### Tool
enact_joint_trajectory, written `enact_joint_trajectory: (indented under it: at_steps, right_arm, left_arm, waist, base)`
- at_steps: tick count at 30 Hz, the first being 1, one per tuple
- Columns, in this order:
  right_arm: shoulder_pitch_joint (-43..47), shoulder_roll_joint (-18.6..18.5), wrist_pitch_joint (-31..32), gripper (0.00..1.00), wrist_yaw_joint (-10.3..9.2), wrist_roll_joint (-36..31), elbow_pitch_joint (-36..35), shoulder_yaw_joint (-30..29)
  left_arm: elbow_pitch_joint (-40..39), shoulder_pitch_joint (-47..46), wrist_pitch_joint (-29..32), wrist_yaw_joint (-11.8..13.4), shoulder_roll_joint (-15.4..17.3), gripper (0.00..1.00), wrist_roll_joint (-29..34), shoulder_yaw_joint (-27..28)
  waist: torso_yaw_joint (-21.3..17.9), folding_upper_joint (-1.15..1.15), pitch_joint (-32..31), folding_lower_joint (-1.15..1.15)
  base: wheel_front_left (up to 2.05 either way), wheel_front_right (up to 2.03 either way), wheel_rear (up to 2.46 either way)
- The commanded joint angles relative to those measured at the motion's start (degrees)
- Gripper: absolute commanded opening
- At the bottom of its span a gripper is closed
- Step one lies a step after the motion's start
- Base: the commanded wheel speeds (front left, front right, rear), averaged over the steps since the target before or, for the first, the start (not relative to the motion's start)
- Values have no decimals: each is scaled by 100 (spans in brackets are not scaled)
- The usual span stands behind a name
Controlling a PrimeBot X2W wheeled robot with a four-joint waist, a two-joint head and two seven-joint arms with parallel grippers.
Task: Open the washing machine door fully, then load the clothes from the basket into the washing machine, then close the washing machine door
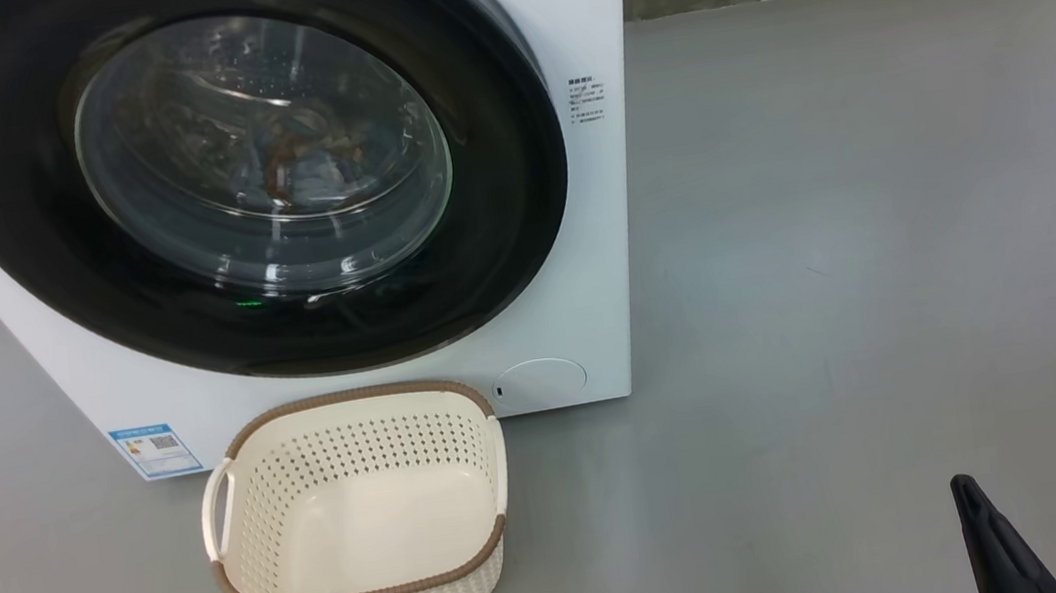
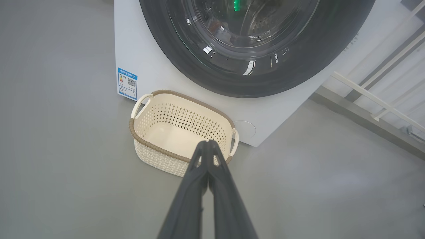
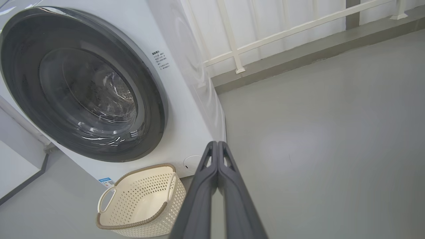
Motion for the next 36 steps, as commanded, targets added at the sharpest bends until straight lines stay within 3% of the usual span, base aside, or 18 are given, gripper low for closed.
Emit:
enact_joint_trajectory:
  at_steps: [1,36]
  right_arm:
    - [-236,-37,24,0,-6,226,-114,7]
    - [-618,-62,617,0,-16,2502,118,-23]
  left_arm:
    - [-128,-225,28,-33,64,0,-144,93]
    - [-147,-637,615,-136,98,0,-2209,390]
  waist:
    - [-3,0,3,-1]
    - [-92,0,90,-1]
  base:
    - [0,0,0]
    - [0,0,0]
